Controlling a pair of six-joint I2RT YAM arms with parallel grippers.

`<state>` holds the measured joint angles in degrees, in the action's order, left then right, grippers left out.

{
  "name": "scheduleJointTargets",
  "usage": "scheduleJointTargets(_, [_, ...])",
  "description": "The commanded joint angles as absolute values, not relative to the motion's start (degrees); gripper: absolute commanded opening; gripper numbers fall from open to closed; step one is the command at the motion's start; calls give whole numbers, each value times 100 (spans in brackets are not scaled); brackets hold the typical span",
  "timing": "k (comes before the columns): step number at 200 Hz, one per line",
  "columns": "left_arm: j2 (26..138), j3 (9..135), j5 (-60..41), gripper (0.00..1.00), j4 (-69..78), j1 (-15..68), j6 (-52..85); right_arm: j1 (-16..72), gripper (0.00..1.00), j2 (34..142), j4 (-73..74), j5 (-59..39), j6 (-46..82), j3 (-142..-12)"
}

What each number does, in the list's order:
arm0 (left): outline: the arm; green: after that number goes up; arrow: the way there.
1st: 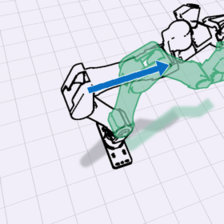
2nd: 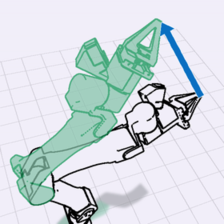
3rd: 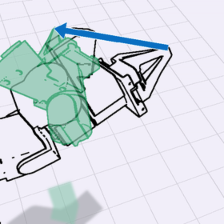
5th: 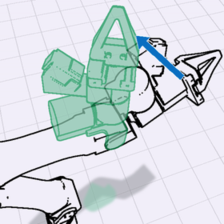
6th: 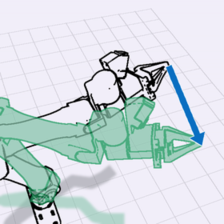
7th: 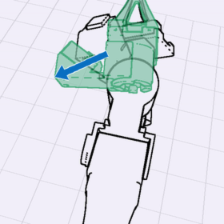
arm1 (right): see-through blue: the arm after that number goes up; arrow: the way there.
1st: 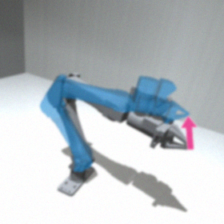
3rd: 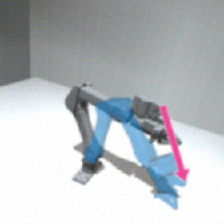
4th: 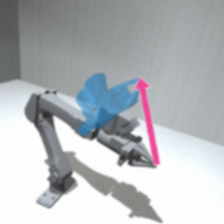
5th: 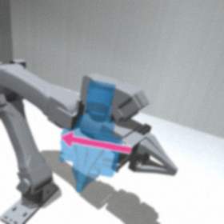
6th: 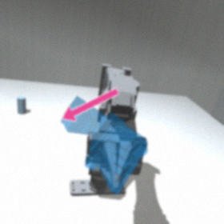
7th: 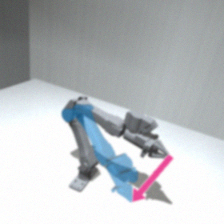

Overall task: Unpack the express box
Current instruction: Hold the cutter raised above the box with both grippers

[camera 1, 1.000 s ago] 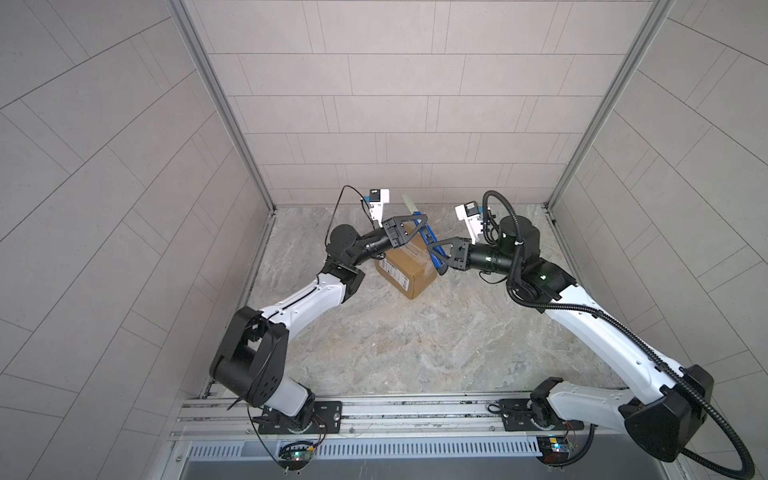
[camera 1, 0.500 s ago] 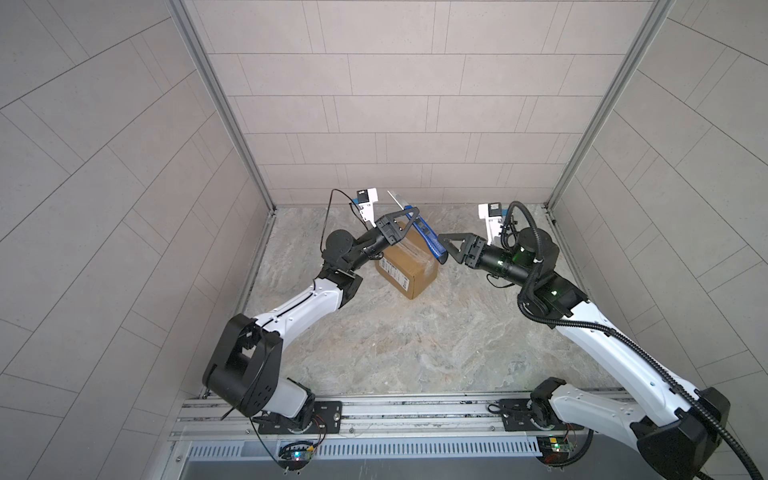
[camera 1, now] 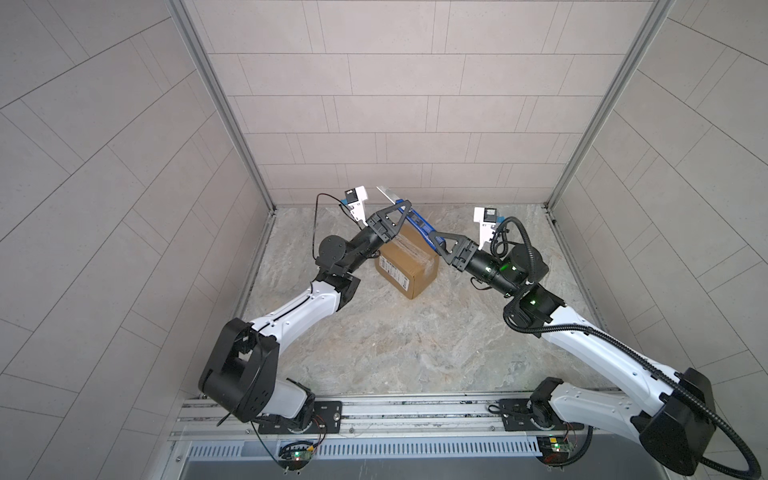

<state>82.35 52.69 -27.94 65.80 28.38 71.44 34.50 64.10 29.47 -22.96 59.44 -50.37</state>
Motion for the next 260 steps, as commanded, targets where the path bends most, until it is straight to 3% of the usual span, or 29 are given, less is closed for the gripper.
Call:
scheduleJointTargets(1, [8198,5258,-2777,0,7018,2828,7250,3507,51,6473,3387,-2123,5977,-5203])
scheduleJointTargets(37, [8211,5238,-2777,0,7154,3008,7355,3521,40,6545,3474,-2068,5942,-5254])
scheduleJointTargets(104, [8221,5247,-2969,0,7188,2994,7444,3517,37,6540,3283,-2094,5791,-5324])
scheduleJointTargets(165, [8292,5295,-3045,0,7262,2951,7601,3507,17,6395,2930,-2119,5564,-5319])
scheduleJointTargets(260, [8367,5466,-3300,0,7162,2918,7743,3498,29,6146,2333,-2239,5145,-5339])
